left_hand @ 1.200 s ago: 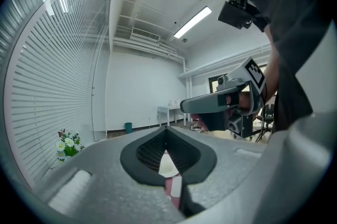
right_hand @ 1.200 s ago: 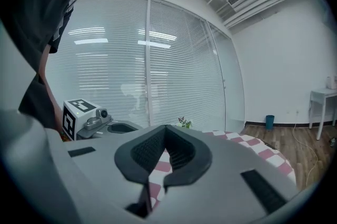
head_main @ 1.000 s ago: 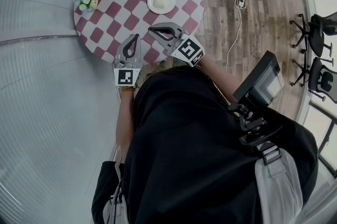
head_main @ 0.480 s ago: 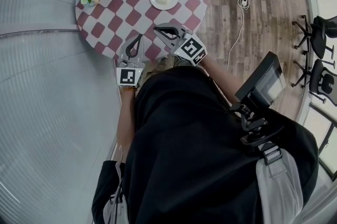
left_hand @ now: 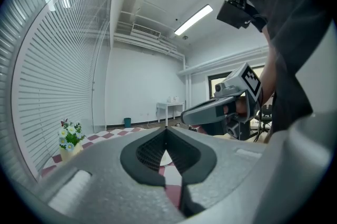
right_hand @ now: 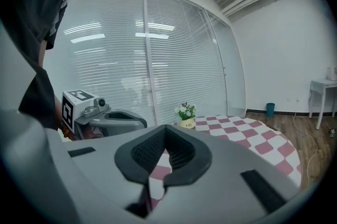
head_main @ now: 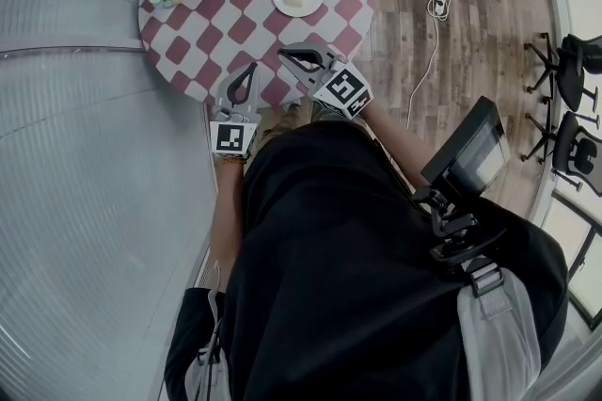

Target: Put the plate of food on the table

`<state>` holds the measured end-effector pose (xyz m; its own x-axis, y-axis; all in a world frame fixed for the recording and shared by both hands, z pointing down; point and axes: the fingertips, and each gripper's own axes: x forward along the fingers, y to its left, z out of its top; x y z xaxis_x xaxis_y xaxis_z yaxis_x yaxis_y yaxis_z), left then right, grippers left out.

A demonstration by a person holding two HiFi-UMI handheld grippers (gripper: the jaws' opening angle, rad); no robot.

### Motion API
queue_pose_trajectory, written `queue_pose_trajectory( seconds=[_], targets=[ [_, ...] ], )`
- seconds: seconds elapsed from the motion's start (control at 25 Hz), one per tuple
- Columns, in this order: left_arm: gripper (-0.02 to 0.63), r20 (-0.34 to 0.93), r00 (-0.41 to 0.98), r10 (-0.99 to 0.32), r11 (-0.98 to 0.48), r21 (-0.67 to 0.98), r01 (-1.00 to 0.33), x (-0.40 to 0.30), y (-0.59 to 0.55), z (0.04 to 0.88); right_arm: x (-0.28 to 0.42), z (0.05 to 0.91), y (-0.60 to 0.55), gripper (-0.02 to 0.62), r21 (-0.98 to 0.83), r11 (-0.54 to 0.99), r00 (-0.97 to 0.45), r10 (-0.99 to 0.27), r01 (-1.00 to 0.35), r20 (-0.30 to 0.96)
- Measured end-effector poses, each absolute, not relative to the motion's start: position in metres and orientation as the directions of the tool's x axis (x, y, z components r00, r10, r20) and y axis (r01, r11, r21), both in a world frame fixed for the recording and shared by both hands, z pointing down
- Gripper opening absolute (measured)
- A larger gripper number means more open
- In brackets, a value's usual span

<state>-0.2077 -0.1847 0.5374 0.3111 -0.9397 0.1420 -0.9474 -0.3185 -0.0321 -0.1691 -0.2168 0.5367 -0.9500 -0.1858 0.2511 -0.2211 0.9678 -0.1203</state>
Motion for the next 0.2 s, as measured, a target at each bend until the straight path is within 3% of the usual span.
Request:
queue_pose_trajectory(
  seconds=[0.2],
  targets=[
    [0.005,0.146,0.31,-0.94,-0.317,-0.032,-0.948,-0.2072,-0.1814,0.5367,-0.1685,0.5365,-0.2124,0.008,-0.124,0.969,-0.951,-0.177,-0.214,0.253]
  ],
)
